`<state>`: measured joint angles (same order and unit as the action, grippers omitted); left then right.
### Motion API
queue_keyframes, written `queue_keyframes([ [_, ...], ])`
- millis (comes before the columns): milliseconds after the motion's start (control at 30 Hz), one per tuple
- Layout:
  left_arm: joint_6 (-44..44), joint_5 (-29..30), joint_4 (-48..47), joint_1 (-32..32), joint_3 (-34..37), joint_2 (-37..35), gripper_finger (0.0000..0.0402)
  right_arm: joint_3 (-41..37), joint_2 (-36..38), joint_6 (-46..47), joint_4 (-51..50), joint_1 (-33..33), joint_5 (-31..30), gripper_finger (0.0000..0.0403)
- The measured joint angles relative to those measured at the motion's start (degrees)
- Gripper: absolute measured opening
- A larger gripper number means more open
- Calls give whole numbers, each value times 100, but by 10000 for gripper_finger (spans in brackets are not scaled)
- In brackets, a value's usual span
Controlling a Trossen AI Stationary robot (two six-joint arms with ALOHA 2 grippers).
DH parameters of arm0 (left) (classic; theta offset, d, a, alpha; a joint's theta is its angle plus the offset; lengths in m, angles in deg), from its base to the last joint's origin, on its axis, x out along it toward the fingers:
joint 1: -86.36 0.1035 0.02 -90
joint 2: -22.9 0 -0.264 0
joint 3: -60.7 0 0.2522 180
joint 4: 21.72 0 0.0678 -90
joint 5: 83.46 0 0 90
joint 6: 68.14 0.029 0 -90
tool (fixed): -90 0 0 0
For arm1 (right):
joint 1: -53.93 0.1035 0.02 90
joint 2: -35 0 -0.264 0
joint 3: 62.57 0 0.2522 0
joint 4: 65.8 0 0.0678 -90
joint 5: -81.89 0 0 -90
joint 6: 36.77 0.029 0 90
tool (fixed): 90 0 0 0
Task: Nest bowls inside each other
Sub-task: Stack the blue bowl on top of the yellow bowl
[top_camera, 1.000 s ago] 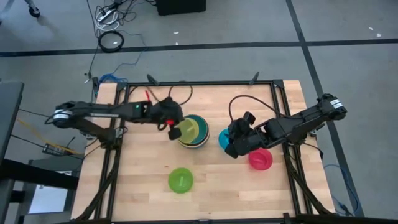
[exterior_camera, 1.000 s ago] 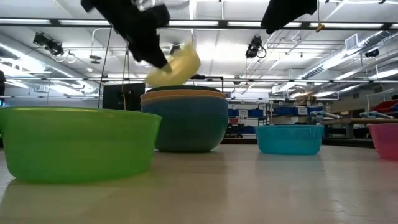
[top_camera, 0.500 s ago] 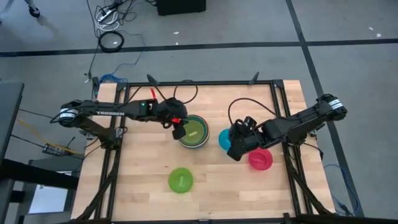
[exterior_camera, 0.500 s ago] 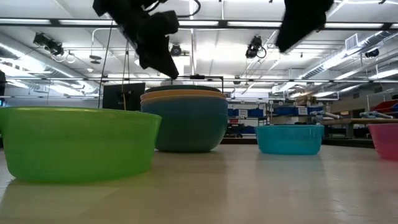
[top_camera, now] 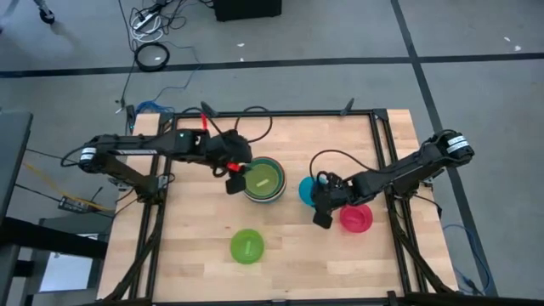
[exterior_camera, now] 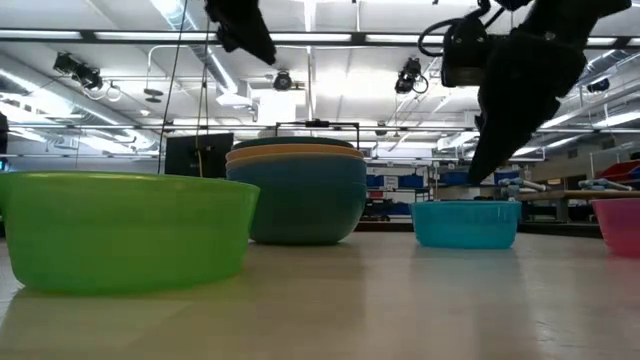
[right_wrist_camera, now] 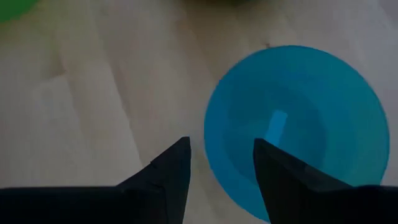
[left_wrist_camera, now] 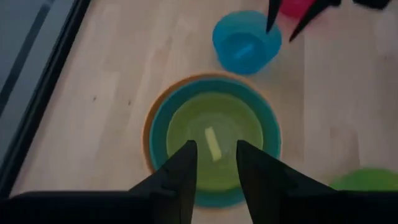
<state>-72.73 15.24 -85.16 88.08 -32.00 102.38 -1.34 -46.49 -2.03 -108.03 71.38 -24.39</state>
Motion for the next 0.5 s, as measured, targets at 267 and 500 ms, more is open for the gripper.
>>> queue_keyframes([
  [267, 102, 108, -2011, -401, -165, -3, 122, -303, 2, -872, 359, 0, -68, 160],
  [500, -396, -369, -2583, -829, -139, 0, 122, -494, 2, -986, 583, -82, -46, 160],
])
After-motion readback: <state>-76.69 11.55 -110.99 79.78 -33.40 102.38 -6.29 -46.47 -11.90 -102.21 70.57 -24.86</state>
